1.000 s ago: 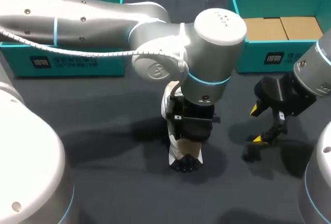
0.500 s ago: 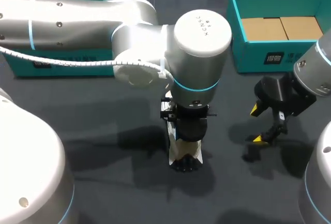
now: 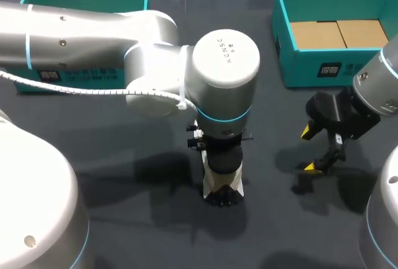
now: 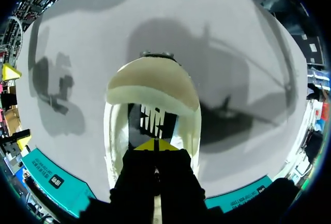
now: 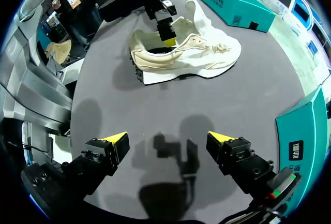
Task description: Take the shoe out of the shoebox, open the shoe tongue, remove and reinsert the insole, then place the shoe into the shoebox
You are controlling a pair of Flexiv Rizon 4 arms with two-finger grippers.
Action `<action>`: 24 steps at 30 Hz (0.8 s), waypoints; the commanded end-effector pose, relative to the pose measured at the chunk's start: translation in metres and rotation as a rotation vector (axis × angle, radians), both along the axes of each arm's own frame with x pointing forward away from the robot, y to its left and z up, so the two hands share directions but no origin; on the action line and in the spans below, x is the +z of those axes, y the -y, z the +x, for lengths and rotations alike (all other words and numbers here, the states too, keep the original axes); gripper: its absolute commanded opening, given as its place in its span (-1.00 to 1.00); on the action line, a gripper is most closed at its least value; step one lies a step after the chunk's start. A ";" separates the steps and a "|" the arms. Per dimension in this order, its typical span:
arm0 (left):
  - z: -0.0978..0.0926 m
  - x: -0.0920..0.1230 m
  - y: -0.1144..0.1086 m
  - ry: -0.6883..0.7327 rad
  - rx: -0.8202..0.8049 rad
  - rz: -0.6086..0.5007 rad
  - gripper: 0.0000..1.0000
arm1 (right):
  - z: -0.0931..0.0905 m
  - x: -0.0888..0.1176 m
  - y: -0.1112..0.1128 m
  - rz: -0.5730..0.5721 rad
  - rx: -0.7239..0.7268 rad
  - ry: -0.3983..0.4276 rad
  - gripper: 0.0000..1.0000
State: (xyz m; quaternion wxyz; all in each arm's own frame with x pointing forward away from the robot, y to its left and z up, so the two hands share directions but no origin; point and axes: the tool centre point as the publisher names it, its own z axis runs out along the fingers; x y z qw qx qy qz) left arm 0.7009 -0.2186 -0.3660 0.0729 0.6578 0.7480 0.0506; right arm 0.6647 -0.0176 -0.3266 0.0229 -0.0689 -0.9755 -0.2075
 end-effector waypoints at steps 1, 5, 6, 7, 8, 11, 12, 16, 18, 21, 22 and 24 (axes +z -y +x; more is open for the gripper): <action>0.001 0.002 0.003 0.009 0.009 0.005 -1.00 | -0.002 0.001 0.000 -0.002 -0.001 0.002 1.00; 0.000 0.004 0.003 0.030 0.020 0.012 -1.00 | -0.002 0.001 0.000 -0.002 -0.001 0.002 1.00; -0.001 0.005 0.003 0.033 0.020 0.015 -0.90 | -0.002 0.001 0.000 -0.002 -0.001 0.002 1.00; -0.001 0.005 0.003 0.038 0.021 0.015 -0.74 | -0.002 0.001 0.000 -0.002 -0.001 0.002 1.00; -0.001 0.005 0.003 0.041 0.022 0.018 -0.56 | -0.002 0.001 0.000 -0.002 -0.001 0.002 1.00; 0.003 0.006 0.003 0.032 0.031 0.035 -0.06 | -0.002 0.001 0.000 -0.002 -0.001 0.002 1.00; 0.005 0.005 0.003 0.016 0.031 0.047 0.28 | -0.002 0.001 0.000 -0.002 -0.001 0.002 1.00; 0.012 0.003 0.002 -0.009 0.032 0.064 1.00 | -0.002 0.001 0.000 -0.002 -0.001 0.002 1.00; 0.014 0.003 0.001 -0.017 0.031 0.067 1.00 | -0.002 0.001 0.000 -0.002 -0.001 0.002 1.00; 0.017 0.003 0.001 -0.031 0.024 0.071 1.00 | -0.002 0.001 0.000 -0.002 -0.001 0.002 1.00; 0.017 0.003 0.001 -0.031 0.024 0.072 1.00 | -0.002 0.001 0.000 -0.002 -0.001 0.002 1.00; 0.019 0.004 0.001 -0.044 0.008 0.073 1.00 | -0.002 0.001 0.000 -0.002 -0.001 0.002 1.00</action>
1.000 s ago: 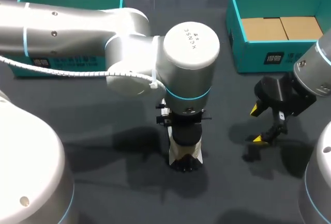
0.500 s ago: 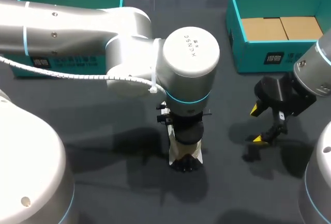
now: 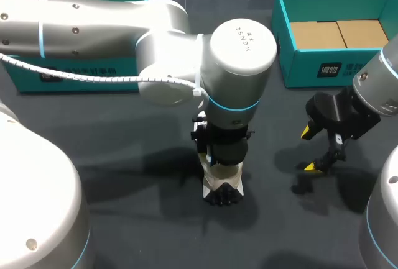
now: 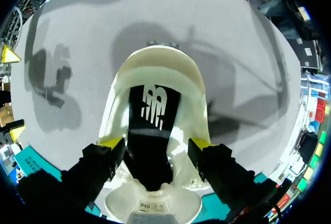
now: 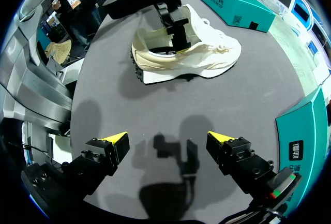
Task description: Take the shoe out of the shoebox, open the shoe tongue, remove and reinsert the insole, then place the shoe into the shoebox
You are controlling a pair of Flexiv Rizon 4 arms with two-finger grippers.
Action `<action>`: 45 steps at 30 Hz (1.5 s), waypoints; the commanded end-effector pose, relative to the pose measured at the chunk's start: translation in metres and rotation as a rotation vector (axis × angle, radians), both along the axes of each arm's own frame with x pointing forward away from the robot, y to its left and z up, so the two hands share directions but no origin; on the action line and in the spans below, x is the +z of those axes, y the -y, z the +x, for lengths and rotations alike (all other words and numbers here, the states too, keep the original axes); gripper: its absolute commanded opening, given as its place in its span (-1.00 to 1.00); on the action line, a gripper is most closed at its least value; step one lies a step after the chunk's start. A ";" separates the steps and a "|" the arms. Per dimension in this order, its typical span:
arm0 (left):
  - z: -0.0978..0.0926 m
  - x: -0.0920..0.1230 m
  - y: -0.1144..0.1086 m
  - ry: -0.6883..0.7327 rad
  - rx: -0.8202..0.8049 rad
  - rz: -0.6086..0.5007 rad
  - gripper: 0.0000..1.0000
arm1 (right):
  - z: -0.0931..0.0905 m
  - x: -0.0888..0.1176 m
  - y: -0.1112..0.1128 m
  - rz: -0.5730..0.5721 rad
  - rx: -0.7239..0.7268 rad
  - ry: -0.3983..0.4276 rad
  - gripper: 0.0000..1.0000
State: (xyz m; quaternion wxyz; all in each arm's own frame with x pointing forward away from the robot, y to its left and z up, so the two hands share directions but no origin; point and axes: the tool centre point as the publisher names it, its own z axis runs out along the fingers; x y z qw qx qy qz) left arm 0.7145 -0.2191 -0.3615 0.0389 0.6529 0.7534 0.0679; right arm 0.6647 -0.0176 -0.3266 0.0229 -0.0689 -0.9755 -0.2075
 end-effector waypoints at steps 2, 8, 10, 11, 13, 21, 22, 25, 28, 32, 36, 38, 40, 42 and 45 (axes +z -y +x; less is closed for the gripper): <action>0.006 0.000 0.001 -0.016 -0.017 0.006 1.00 | -0.002 0.001 0.000 -0.002 -0.001 0.002 1.00; 0.001 0.005 -0.001 -0.020 -0.064 -0.002 1.00 | -0.002 0.001 0.000 -0.002 -0.001 0.002 1.00; 0.003 0.007 -0.001 -0.029 -0.070 -0.011 1.00 | -0.002 0.001 0.000 -0.002 -0.001 0.002 1.00; 0.004 0.007 -0.002 -0.030 -0.070 -0.012 1.00 | -0.002 0.001 0.000 -0.002 -0.001 0.002 1.00; 0.007 0.009 -0.002 -0.034 -0.072 -0.015 1.00 | -0.002 0.001 0.000 -0.002 -0.001 0.002 1.00; 0.014 0.015 -0.004 -0.050 -0.082 -0.028 1.00 | -0.002 0.001 0.000 -0.002 -0.001 0.002 1.00; 0.015 0.016 -0.003 -0.050 -0.082 -0.030 1.00 | -0.002 0.001 0.000 -0.002 -0.001 0.002 1.00; 0.017 0.018 -0.003 -0.055 -0.085 -0.035 1.00 | -0.002 0.001 0.000 -0.002 -0.001 0.002 1.00; 0.019 0.020 -0.001 -0.063 -0.091 -0.038 1.00 | -0.002 0.001 0.000 -0.002 -0.001 0.002 1.00; 0.024 0.024 0.001 -0.069 -0.097 -0.041 1.00 | -0.002 0.001 0.000 -0.002 -0.001 0.002 1.00; 0.029 0.026 0.002 -0.077 -0.099 -0.039 1.00 | -0.002 0.001 0.000 -0.002 -0.001 0.002 1.00; 0.032 0.027 0.003 -0.075 -0.098 -0.036 1.00 | -0.002 0.001 0.000 -0.002 -0.001 0.002 1.00; 0.036 0.028 0.003 -0.075 -0.096 -0.033 1.00 | -0.002 0.001 0.000 -0.002 -0.001 0.002 1.00; 0.040 0.030 0.003 -0.074 -0.094 -0.032 1.00 | -0.002 0.001 0.000 -0.002 -0.001 0.002 1.00; 0.046 0.034 0.003 -0.073 -0.088 -0.032 1.00 | -0.002 0.001 0.000 -0.002 -0.001 0.002 1.00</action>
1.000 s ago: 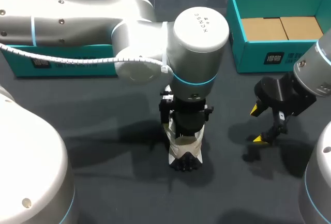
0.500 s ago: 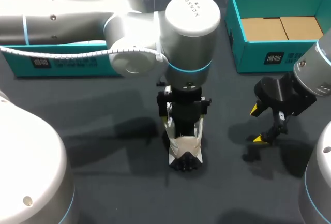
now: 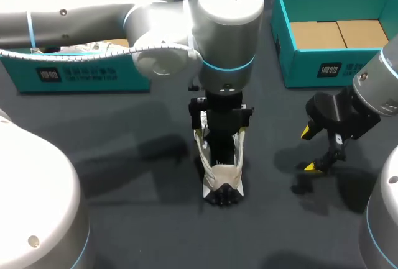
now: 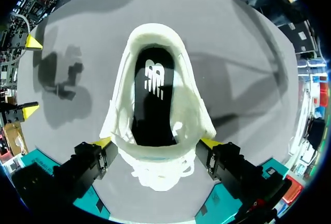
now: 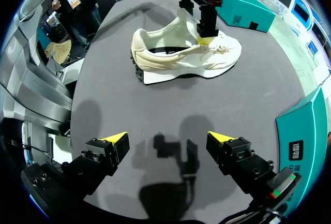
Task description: Take the shoe out of the shoebox, open the shoe tongue, remove and reinsert the insole, then place the shoe into the shoebox
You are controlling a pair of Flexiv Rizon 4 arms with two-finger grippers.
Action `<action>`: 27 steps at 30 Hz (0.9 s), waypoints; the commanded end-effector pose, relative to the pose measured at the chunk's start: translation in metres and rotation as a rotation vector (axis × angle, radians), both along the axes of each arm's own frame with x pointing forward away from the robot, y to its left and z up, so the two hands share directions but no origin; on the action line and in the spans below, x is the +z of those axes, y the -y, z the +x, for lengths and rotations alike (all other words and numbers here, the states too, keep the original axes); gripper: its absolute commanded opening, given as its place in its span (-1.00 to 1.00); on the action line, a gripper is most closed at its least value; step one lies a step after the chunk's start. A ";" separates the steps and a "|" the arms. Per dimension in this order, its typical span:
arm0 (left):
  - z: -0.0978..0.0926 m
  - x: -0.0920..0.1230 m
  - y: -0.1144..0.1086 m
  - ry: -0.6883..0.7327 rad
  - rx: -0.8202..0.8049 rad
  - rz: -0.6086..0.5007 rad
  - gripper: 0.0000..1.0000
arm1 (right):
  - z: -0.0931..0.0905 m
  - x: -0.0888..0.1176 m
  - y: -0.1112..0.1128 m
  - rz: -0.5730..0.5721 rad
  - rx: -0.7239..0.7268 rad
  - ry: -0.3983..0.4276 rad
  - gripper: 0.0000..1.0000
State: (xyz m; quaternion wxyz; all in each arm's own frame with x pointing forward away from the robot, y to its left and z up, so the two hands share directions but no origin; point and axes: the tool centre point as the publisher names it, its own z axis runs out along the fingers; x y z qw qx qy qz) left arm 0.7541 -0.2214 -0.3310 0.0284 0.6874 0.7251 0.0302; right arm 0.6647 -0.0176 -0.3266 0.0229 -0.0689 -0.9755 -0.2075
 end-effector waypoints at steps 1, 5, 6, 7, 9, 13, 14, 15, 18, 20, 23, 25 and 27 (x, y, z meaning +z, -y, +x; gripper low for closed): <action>0.008 0.006 0.001 -0.004 0.004 0.004 1.00 | -0.002 0.001 0.000 -0.002 -0.001 0.002 1.00; 0.017 0.012 0.001 0.012 0.022 0.002 1.00 | -0.002 0.001 0.000 -0.002 -0.001 0.002 1.00; 0.018 0.015 0.001 0.015 0.026 0.000 1.00 | -0.002 0.001 0.000 -0.002 -0.001 0.002 1.00; 0.021 0.017 0.001 0.015 0.032 -0.004 1.00 | -0.002 0.001 0.000 -0.002 -0.001 0.002 1.00; 0.027 0.022 0.000 0.015 0.042 -0.013 1.00 | -0.002 0.001 0.000 -0.002 -0.001 0.002 1.00; 0.045 0.023 -0.003 0.007 0.051 -0.030 1.00 | -0.002 0.001 0.000 -0.002 -0.001 0.002 1.00; 0.048 0.024 -0.003 0.007 0.053 -0.032 1.00 | -0.002 0.001 0.000 -0.002 -0.001 0.002 1.00; 0.050 0.027 -0.003 0.000 0.052 -0.038 1.00 | -0.002 0.001 0.000 -0.002 -0.001 0.002 1.00; 0.057 0.036 -0.004 -0.017 0.044 -0.040 1.00 | -0.002 0.001 0.000 -0.002 -0.001 0.002 1.00; 0.062 0.042 -0.006 -0.034 0.035 -0.043 1.00 | -0.002 0.001 0.000 -0.002 -0.001 0.002 1.00; 0.069 0.051 -0.008 -0.064 0.018 -0.047 1.00 | -0.002 0.001 0.000 -0.002 -0.001 0.002 1.00; 0.073 0.057 -0.009 -0.070 0.018 -0.048 1.00 | -0.002 0.001 0.000 -0.002 -0.001 0.002 1.00; 0.076 0.062 -0.011 -0.071 0.018 -0.046 1.00 | -0.002 0.001 0.000 -0.002 -0.001 0.002 1.00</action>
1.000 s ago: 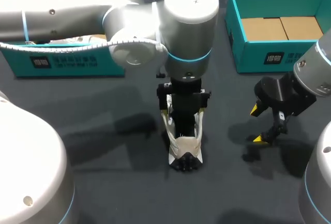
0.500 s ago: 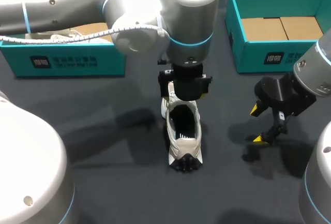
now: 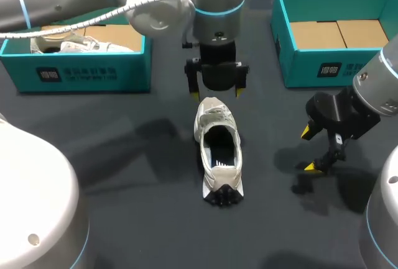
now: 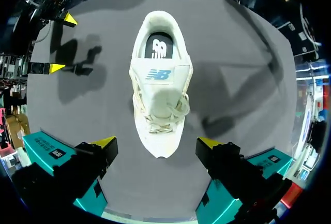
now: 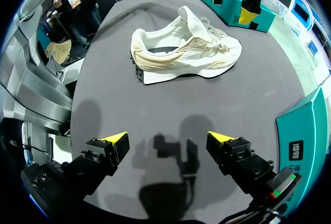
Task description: Take the shoe out of the shoebox, open the shoe tongue, remove and reinsert the insole, then place the shoe into the shoebox
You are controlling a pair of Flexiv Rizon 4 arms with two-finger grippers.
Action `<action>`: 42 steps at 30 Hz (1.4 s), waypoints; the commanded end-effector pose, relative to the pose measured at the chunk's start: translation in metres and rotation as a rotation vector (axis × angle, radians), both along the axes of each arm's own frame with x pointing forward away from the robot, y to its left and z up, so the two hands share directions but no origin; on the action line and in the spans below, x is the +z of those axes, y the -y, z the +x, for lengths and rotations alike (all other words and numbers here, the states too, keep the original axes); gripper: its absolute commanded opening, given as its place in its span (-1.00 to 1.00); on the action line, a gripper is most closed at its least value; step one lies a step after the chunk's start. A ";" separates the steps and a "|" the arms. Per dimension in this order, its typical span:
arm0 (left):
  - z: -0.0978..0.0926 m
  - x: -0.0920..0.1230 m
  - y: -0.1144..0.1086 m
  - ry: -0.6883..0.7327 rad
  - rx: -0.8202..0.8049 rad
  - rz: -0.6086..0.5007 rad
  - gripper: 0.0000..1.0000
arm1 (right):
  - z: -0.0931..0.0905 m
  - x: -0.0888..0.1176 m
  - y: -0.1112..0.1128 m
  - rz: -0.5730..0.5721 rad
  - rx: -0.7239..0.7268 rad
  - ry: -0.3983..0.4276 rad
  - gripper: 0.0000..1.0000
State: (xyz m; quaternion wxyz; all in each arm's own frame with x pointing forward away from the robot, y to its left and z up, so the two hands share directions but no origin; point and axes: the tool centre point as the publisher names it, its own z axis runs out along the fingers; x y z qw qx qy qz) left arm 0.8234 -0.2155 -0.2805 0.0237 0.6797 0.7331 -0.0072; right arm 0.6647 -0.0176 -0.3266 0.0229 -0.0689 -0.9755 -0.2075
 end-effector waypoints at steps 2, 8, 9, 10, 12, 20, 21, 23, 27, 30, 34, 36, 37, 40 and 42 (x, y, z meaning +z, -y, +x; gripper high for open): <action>0.009 0.017 -0.007 -0.015 -0.009 0.010 0.74 | -0.002 0.001 0.000 -0.002 -0.001 0.002 1.00; 0.018 0.027 -0.012 -0.026 -0.015 0.023 0.15 | -0.002 0.001 0.000 -0.002 -0.001 0.002 1.00; 0.018 0.028 -0.012 -0.034 -0.018 0.020 0.01 | -0.002 0.001 0.000 -0.002 -0.001 0.002 1.00; 0.019 0.028 -0.013 -0.034 -0.018 0.019 0.02 | -0.002 0.001 0.000 -0.002 -0.001 0.002 1.00; 0.018 0.029 -0.013 -0.032 -0.017 0.019 -0.04 | -0.002 0.001 0.000 -0.002 -0.001 0.002 1.00; 0.007 0.026 -0.013 -0.026 -0.008 0.011 -0.16 | -0.002 0.001 0.000 -0.002 -0.001 0.002 1.00; 0.004 0.025 -0.013 -0.027 -0.007 0.010 -0.19 | -0.002 0.001 0.000 -0.002 -0.001 0.002 1.00; -0.002 0.022 -0.012 -0.037 -0.013 0.009 -0.20 | -0.002 0.001 0.000 -0.002 -0.001 0.002 1.00; -0.021 0.016 -0.011 -0.091 -0.037 -0.004 -0.20 | -0.002 0.001 0.000 -0.002 -0.001 0.002 1.00; -0.033 0.010 -0.010 -0.107 -0.043 0.004 -0.18 | -0.002 0.001 0.000 -0.002 -0.001 0.002 1.00; -0.048 0.001 -0.007 -0.127 -0.072 0.010 -0.18 | -0.002 0.001 0.000 -0.002 -0.001 0.002 1.00; -0.055 -0.005 -0.004 -0.132 -0.078 0.012 -0.19 | -0.002 0.001 0.000 -0.002 -0.001 0.002 1.00; -0.059 -0.008 -0.004 -0.146 -0.089 0.011 -0.22 | -0.002 0.001 0.000 -0.002 -0.001 0.002 1.00; -0.068 -0.019 -0.001 -0.154 -0.090 0.018 -0.25 | -0.002 0.001 0.000 -0.002 -0.001 0.002 1.00; -0.073 -0.028 0.001 -0.181 -0.099 0.019 -0.26 | -0.002 0.001 0.000 -0.002 -0.001 0.002 1.00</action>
